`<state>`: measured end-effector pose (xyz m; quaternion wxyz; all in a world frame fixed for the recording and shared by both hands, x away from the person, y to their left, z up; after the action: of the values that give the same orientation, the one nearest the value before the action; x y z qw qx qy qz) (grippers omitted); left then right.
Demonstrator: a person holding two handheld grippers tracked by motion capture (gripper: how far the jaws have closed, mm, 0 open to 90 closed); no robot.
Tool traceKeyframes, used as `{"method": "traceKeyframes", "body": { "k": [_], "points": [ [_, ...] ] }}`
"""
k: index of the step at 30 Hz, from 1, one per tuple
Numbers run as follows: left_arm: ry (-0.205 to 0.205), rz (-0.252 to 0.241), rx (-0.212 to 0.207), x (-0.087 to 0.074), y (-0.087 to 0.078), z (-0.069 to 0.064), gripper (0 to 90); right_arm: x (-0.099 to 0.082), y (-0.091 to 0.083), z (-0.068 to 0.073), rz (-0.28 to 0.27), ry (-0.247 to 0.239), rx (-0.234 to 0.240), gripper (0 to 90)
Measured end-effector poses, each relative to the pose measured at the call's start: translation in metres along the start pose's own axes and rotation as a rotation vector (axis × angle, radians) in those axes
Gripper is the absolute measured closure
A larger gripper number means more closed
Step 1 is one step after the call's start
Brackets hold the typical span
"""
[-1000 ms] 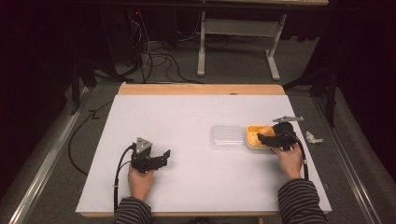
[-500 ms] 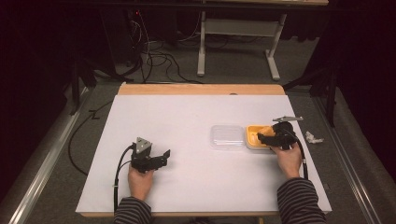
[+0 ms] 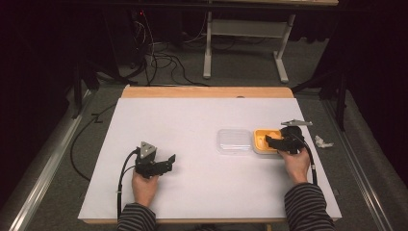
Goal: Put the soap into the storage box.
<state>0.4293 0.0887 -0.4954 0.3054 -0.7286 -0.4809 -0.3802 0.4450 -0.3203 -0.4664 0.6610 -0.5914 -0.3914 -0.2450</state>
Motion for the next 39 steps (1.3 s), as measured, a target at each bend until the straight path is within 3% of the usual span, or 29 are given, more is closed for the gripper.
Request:
{"method": "traceKeyframes", "body": {
  "k": [19,39],
  "points": [
    [-0.006,-0.003,0.0,0.0,0.0,0.0,16.1,0.007,-0.02,0.001,-0.081,0.006,0.018,30.1],
    [-0.006,-0.003,-0.001,0.0,0.0,0.0,16.0,0.01,-0.042,0.002,-0.13,0.005,0.035,30.7]
  ]
}}
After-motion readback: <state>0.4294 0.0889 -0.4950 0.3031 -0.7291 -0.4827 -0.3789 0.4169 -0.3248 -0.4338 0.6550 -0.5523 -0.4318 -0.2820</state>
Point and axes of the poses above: each handheld gripper's, and its own axes: y roughly forward along the jaws, x roughly out of its top, z roughly to its left, the point moved 4 cm from there along y, roughly forward along the jaws, and after that the axes turned 8 degrees about -z, right-handed, at the moved point
